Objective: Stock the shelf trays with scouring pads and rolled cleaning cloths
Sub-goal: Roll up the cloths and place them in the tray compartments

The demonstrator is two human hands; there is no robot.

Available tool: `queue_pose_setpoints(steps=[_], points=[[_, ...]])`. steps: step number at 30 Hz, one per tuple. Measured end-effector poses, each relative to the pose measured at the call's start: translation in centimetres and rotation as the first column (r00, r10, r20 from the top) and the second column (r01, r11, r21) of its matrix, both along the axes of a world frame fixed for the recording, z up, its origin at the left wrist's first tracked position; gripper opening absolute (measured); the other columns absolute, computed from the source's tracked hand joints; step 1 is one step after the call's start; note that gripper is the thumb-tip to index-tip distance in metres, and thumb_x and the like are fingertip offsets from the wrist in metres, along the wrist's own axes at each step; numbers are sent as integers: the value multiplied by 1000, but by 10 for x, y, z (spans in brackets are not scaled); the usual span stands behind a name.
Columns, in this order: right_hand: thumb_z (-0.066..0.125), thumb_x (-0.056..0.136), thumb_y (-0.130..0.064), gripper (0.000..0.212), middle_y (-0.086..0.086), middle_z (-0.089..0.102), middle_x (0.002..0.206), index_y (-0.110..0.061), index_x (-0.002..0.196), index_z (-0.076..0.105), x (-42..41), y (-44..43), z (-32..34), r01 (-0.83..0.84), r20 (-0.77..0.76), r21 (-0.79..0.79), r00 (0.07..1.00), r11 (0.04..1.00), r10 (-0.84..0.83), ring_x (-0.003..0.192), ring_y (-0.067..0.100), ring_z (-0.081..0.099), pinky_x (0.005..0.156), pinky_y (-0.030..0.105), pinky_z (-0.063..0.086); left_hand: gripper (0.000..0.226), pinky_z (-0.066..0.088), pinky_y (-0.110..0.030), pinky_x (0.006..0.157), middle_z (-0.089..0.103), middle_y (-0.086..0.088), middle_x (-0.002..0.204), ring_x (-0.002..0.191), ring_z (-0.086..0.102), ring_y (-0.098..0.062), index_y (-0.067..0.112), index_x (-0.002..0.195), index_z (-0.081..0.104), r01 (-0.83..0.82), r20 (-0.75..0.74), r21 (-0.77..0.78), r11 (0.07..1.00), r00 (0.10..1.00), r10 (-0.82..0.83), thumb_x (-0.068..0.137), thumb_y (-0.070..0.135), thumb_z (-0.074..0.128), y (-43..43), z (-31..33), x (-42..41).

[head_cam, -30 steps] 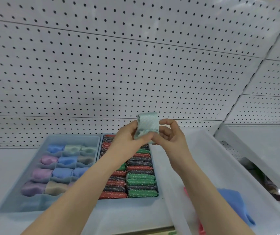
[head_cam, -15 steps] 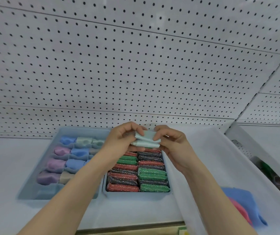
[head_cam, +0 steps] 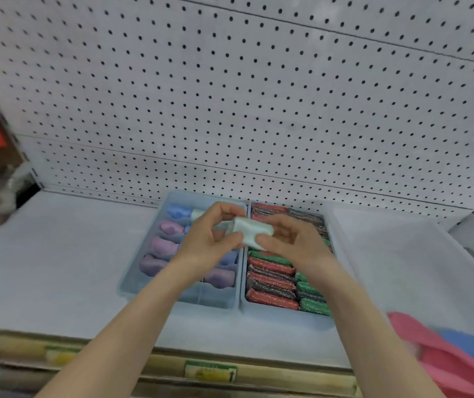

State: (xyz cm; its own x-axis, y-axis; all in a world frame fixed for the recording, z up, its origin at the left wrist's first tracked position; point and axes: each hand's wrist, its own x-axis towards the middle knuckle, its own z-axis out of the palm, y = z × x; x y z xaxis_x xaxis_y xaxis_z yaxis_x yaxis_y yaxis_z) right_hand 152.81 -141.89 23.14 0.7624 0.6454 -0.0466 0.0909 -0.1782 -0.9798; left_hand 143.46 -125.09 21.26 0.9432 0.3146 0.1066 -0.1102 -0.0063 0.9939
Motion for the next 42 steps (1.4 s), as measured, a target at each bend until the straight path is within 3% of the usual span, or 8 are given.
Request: queue_pose_setpoints(steps=[8,13,22,29,32,35,39,42], points=[[81,76,-10,29,2,73,83,-19,101,70,-26,58,-38,-91,156,-250,979,964,133,64,5,59,64,19,48,33,53,-21,82,67,7,107,96,67,-9,22,101,62,-157,-95,150,976,980,173,86,-8,62,62,-41,-51],[79,75,-10,25,-10,61,65,-23,93,66,-45,97,-72,-43,241,-338,962,940,130,53,1,55,58,17,43,39,49,-16,87,68,8,108,94,64,-7,33,102,64,-430,-160,388,815,840,519,84,-2,64,119,-73,-91],[72,76,-23,15,-8,61,77,-23,88,63,-78,158,-90,-117,392,-625,808,772,440,76,16,59,72,32,50,37,38,3,70,66,5,112,82,62,1,23,124,62,-322,-288,434,841,835,468,89,15,66,131,-96,-92],[62,83,-42,19,-4,55,86,-29,97,66,-82,171,-76,-74,475,-785,564,615,675,84,21,51,64,28,38,36,44,-17,84,66,3,117,93,65,-12,22,126,64,-233,-338,465,854,845,415,90,19,64,137,-93,-91],[59,87,-33,17,1,64,90,-23,100,64,-85,177,-73,-63,468,-821,497,568,731,88,25,60,65,29,39,36,44,-18,84,66,3,117,93,65,-13,23,126,64,-213,-341,483,849,848,407,90,20,63,138,-93,-91],[58,88,-23,13,5,66,94,-20,101,60,-89,183,-77,-59,435,-850,480,523,761,91,28,62,69,32,42,35,46,-20,87,67,2,117,94,65,-14,23,126,64,-196,-345,496,846,849,399,90,21,63,138,-92,-91],[57,87,-23,3,3,64,88,-22,91,57,-85,184,-77,-107,376,-872,479,478,793,84,27,60,66,30,39,35,41,-2,74,65,1,116,91,64,-12,19,125,64,-219,-324,503,836,849,417,90,16,63,136,-93,-90],[59,88,-33,11,-3,66,80,-24,84,62,-77,169,-76,-214,358,-800,581,561,731,79,21,60,71,34,50,40,47,-19,85,61,-5,122,100,62,-19,15,128,60,-203,-287,607,769,846,450,89,8,61,132,-92,-86]])
